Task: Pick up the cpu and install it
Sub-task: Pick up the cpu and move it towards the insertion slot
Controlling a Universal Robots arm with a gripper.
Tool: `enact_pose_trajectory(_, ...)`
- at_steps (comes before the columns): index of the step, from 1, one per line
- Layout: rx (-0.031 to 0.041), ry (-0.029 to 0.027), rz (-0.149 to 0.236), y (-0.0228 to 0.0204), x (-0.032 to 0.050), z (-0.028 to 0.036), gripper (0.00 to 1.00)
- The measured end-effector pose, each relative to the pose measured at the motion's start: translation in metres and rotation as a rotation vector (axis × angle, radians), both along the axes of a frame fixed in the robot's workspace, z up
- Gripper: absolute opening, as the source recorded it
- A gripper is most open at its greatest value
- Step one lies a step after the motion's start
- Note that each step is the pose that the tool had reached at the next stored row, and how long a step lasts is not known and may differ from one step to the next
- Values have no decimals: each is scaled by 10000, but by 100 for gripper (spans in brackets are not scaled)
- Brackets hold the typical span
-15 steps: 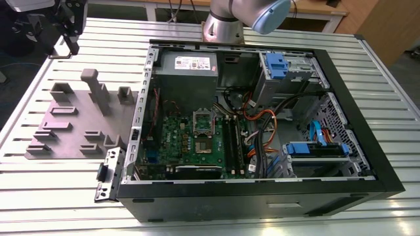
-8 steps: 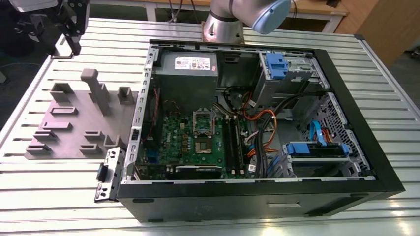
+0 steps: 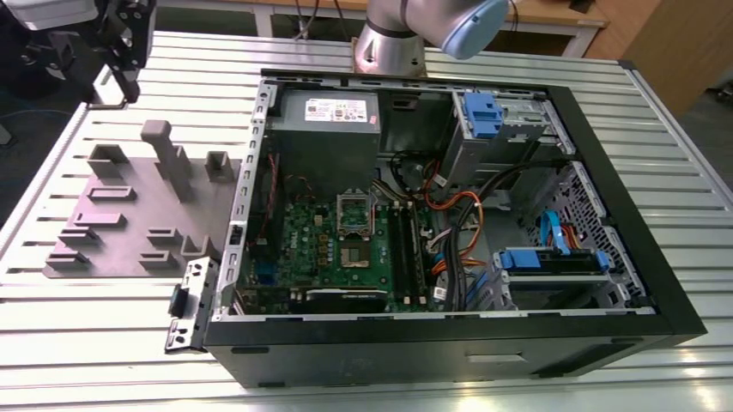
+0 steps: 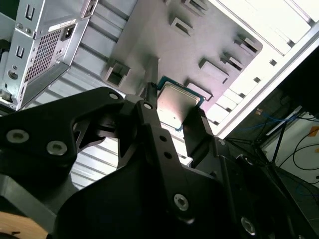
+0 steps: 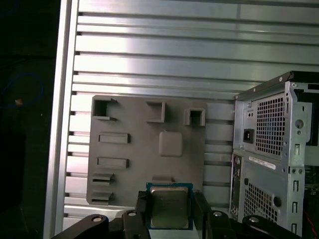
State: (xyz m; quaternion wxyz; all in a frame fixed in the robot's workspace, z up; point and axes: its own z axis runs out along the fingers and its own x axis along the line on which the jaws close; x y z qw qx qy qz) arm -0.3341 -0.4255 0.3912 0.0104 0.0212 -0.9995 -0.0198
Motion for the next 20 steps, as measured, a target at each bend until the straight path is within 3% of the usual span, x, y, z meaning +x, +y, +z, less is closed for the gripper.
enact_pose_trajectory(10,0,17,0,-24,201,-2,45)
enact_pose_trajectory(20,0,17,1,-37,222,-3,45)
